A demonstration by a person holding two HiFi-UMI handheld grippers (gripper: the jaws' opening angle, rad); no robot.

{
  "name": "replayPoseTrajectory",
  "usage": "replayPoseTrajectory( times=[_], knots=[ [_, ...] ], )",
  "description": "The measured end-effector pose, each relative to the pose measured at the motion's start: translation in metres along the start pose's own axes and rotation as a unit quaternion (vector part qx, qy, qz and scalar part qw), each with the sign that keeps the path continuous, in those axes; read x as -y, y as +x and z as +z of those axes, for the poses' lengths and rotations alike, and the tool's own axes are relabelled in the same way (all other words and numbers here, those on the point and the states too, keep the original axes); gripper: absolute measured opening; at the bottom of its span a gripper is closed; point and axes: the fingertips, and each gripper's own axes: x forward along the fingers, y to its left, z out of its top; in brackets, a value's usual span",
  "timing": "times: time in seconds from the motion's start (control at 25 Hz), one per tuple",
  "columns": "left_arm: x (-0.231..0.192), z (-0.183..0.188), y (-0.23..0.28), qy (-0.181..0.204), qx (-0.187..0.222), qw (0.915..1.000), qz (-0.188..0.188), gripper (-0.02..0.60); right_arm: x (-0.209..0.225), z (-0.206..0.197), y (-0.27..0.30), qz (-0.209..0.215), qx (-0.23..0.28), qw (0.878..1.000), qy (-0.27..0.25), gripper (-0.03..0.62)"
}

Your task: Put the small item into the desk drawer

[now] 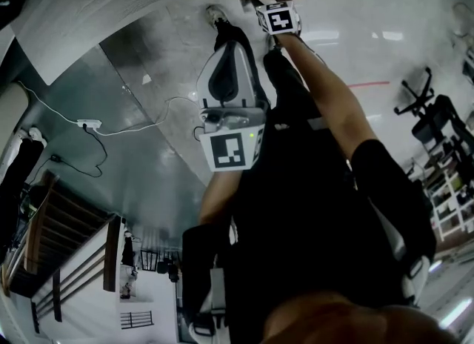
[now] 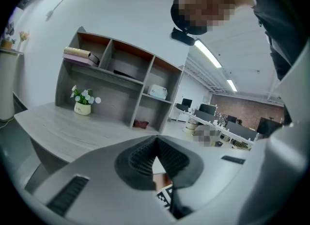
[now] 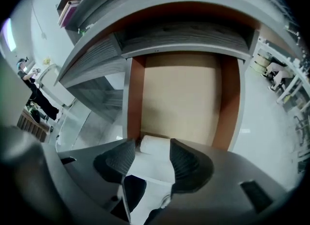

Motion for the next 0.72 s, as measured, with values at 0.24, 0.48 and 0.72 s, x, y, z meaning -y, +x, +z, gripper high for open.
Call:
replayPoseTrajectory(
  times=[0.24, 0.48, 0.72],
  knots=[
    [0.008, 0.01, -0.016, 0.017, 0.005, 0.9998, 0.007, -0.003, -0.015, 0.006, -0.027, 0.017, 0.001, 1.0, 0.009, 0.133],
    [0.022, 0.02, -0.027, 0.022, 0.02, 0.9995, 0.009, -0.003, -0.013, 0.002, -0.048, 0.019, -0.003, 1.0, 0.018, 0.037],
    [0.04, 0.027, -0.045, 0.04, 0.031, 0.9987, 0.006, -0.003, -0.016, 0.003, -0.077, 0.033, 0.004, 0.999, 0.026, 0.0]
  ],
)
